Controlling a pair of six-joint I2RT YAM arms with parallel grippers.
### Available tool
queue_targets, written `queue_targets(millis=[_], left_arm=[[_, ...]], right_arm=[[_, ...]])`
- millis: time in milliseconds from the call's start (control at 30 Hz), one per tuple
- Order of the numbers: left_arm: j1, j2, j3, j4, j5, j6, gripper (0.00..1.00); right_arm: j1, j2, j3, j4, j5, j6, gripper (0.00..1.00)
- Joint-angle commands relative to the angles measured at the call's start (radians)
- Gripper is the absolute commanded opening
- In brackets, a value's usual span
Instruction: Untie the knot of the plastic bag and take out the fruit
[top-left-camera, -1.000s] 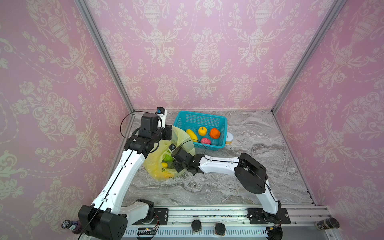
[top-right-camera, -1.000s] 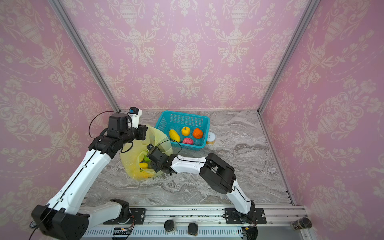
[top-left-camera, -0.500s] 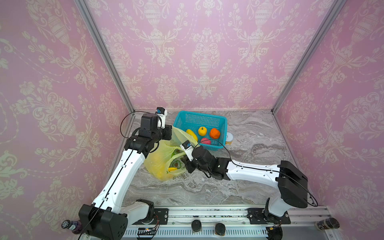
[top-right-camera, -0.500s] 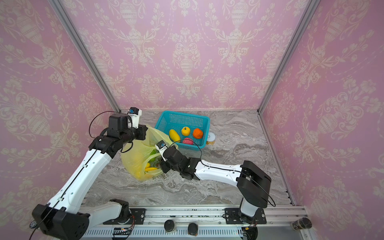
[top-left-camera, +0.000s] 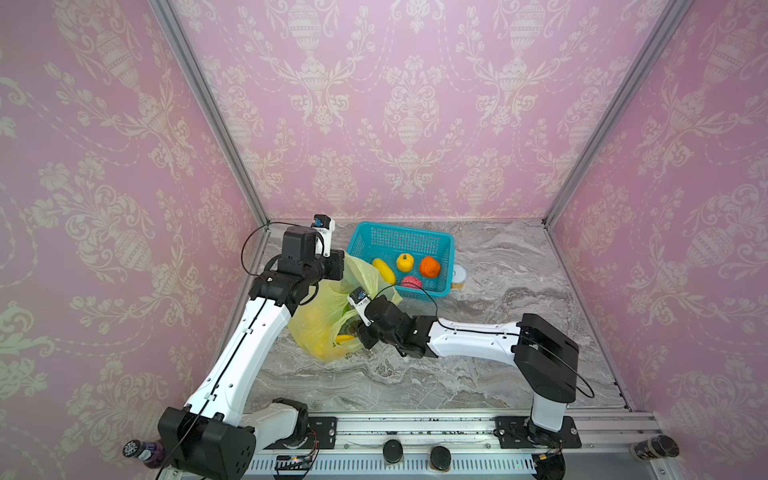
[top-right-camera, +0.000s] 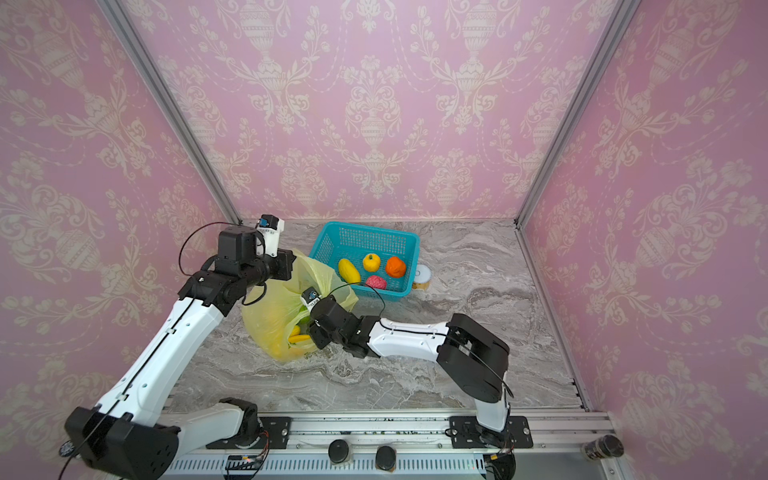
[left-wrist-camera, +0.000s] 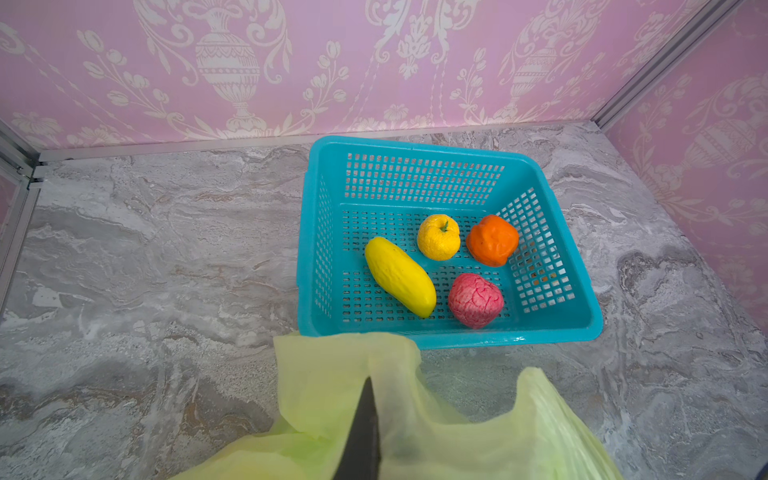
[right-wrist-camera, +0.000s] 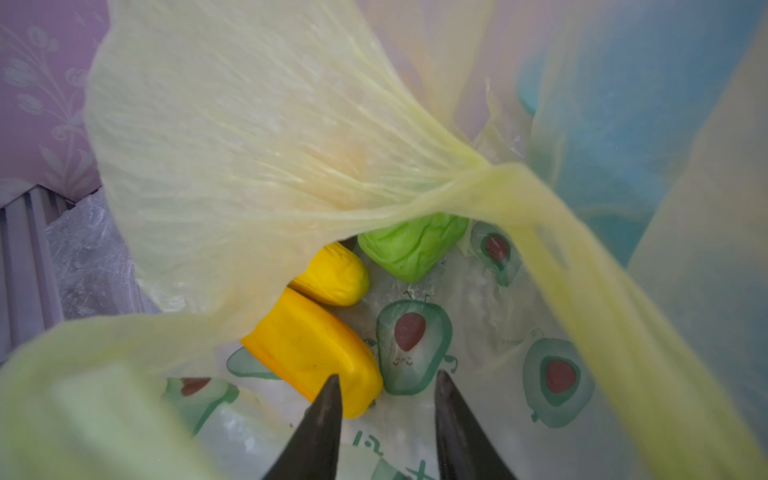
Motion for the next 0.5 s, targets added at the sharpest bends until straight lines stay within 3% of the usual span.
queue_targets(millis=[0,133,200,467], left_arm=[[0.009,0.001,-0.001,-0.001,0.020,-0.014,0.00],[0.008,0.001,-0.003,0.004,0.022,-0.015,0.00],[0.009,0.008,0.000,0.002,0.031,-0.018,0.00],[0.011,-0.005,-0.004,0.004,0.019,-0.013,0.00]], right_arm=[[0.003,0.033,0.063,-0.043,-0.062,-0.013,0.44],[0.012,0.060,0.087,-0.055,-0.210,-0.041,0.58],[0.017,0.070,0.102,-0.076,-0.225,-0.059,0.61],[0.011,0.200,0.258,-0.212,-0.153,-0.091,0.57]])
